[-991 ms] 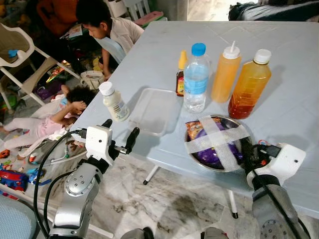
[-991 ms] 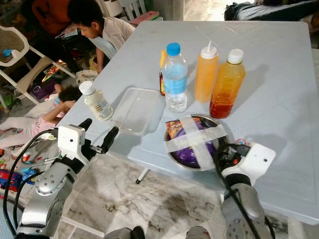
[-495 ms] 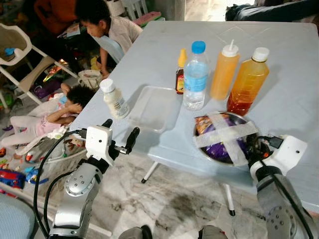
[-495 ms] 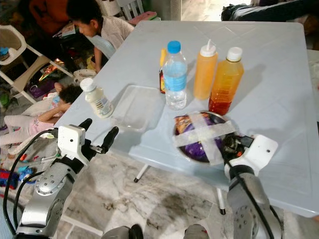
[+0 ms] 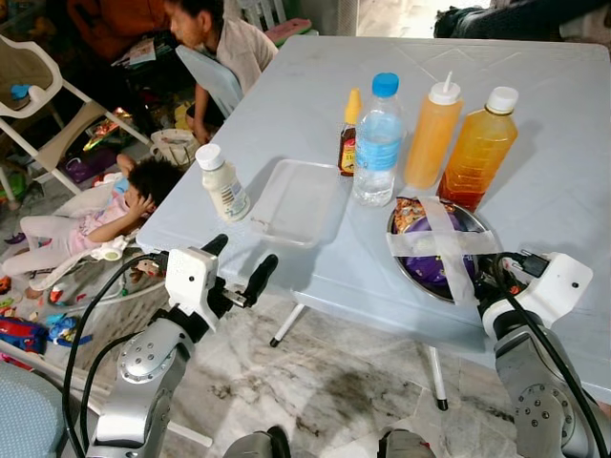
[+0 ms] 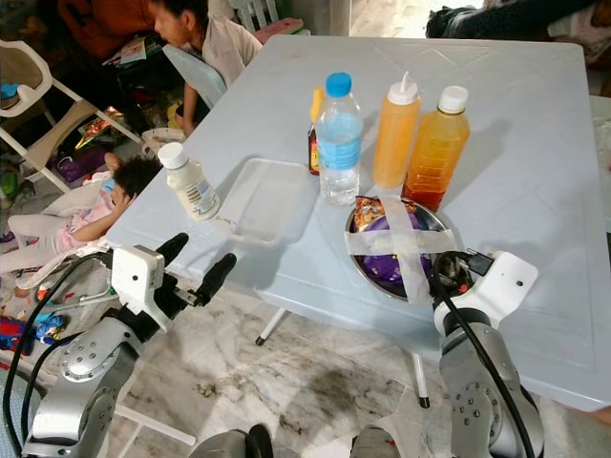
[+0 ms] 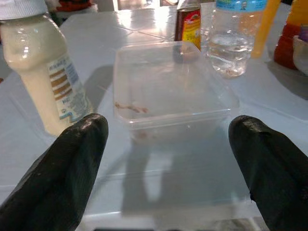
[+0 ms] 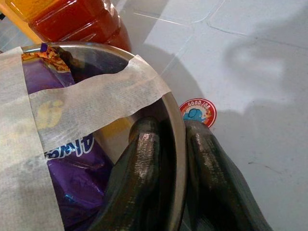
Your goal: Restocking fridge
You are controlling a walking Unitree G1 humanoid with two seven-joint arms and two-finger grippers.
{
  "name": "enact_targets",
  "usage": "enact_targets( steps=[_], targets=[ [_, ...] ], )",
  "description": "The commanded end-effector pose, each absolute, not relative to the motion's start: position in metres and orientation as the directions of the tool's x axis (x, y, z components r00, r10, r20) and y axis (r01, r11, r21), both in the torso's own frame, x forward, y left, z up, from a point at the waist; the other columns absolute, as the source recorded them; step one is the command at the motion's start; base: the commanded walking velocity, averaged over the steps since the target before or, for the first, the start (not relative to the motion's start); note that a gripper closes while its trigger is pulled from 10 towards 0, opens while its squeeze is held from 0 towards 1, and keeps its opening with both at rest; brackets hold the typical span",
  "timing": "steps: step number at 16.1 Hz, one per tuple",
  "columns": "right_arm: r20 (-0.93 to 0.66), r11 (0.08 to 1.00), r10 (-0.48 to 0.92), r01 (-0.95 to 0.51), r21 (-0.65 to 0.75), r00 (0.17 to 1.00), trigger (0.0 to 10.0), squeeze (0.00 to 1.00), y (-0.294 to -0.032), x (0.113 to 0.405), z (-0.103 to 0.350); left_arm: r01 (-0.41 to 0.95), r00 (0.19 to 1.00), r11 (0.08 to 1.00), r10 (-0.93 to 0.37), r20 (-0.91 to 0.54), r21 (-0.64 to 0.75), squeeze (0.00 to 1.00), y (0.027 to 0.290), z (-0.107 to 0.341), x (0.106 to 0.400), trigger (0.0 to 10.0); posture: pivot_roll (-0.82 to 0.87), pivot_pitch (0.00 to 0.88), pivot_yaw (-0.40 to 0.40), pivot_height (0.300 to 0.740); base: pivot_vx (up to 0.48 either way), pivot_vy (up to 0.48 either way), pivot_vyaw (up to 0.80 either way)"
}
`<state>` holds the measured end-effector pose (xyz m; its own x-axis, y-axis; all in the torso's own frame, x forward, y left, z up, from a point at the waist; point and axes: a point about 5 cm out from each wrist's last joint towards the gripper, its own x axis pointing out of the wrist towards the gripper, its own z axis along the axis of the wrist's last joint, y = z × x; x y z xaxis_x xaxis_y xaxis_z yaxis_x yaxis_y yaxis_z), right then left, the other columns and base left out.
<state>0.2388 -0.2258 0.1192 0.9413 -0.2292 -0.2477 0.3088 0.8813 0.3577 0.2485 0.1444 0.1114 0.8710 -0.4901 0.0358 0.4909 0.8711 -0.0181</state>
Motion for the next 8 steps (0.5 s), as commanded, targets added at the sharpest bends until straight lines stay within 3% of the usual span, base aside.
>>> enact_targets(
  steps=[1,8],
  targets=[
    [-0.427,0.845,-0.266,0.422,0.329,0.864,0.0,0.0,-0.2331,0.2281,0.0863,0.501,0.865,0.865,-0.501,0.033,-0.016,0.0,0.1494,0.1133,0.2468,10.0,-0.09,0.137,0.175,0.74,0.0,0.0,0.0],
    [-0.447,0.823,-0.257,0.436,0.363,0.857,0.0,0.0,-0.2328,0.2324,0.0866,0.622,0.783,0.78,-0.621,0.043,-0.071,0.0,0.1426,0.117,0.2375,10.0,-0.09,0.143,0.168,0.74,0.0,0.0,0.0]
  ],
)
